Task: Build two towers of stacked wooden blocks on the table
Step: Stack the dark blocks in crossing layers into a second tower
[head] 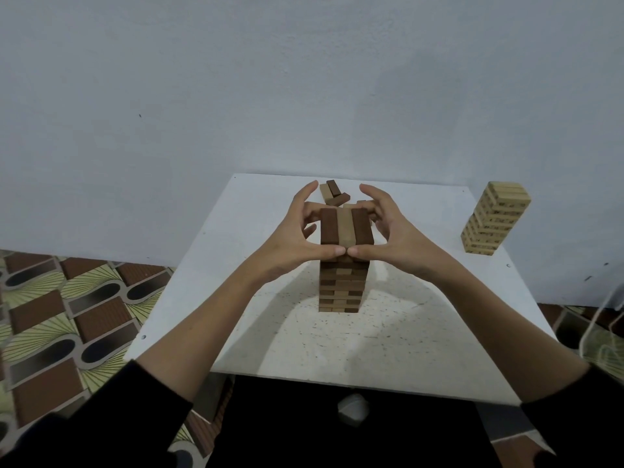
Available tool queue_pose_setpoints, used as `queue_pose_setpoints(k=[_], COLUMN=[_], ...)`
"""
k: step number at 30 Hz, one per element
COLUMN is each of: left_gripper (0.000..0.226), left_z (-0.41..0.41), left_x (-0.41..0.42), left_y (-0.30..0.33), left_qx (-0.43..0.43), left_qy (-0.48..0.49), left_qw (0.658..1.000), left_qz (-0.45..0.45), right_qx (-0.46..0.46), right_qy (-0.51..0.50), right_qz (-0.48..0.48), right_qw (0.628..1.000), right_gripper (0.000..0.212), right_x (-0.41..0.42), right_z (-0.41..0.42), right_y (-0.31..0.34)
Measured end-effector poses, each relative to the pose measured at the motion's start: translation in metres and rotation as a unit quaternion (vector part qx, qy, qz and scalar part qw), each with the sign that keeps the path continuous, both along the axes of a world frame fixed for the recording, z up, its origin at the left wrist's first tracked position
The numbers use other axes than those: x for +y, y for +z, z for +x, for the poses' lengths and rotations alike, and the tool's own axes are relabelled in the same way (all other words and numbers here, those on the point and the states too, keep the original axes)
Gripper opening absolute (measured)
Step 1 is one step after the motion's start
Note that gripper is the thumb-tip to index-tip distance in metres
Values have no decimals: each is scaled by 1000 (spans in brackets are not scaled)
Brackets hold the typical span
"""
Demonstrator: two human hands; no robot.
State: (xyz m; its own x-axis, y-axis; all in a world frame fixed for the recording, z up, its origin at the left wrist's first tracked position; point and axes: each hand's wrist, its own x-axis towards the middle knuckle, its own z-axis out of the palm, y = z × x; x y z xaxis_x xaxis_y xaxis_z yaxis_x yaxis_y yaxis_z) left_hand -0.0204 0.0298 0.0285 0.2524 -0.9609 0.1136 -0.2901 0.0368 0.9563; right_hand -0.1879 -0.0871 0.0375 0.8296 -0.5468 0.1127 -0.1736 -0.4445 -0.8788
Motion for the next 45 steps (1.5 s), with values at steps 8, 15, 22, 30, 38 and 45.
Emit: queue_pose_setpoints(k=[8,15,22,30,38,45], left_gripper=[112,110,112,110,108,116], left_z=[-2,-2,-4,-5,-5,-1], left_x=[3,1,1,1,1,3], left_y=[-6,-10,-10,-9,-9,-7], left_qx=[2,9,19,27,24,37], left_qy=[-12,-6,-2,0,1,-24], left_qw=[1000,1000,1000,999,1000,999], left_qz=[25,20,17,19,18,15], right_qx=[21,13,17,22,26,32], right_qy=[6,-3,-10,-15,-18,-4], right_qz=[10,10,3,-2,-8,-1], right_qw=[1000,1000,1000,1000,999,999], right_gripper=[108,102,100,98,97,109], right_x=[4,7,7,8,10,7], right_z=[-5,-5,-5,-4,-4,-4], right_y=[-4,-5,-5,-5,-4,-3])
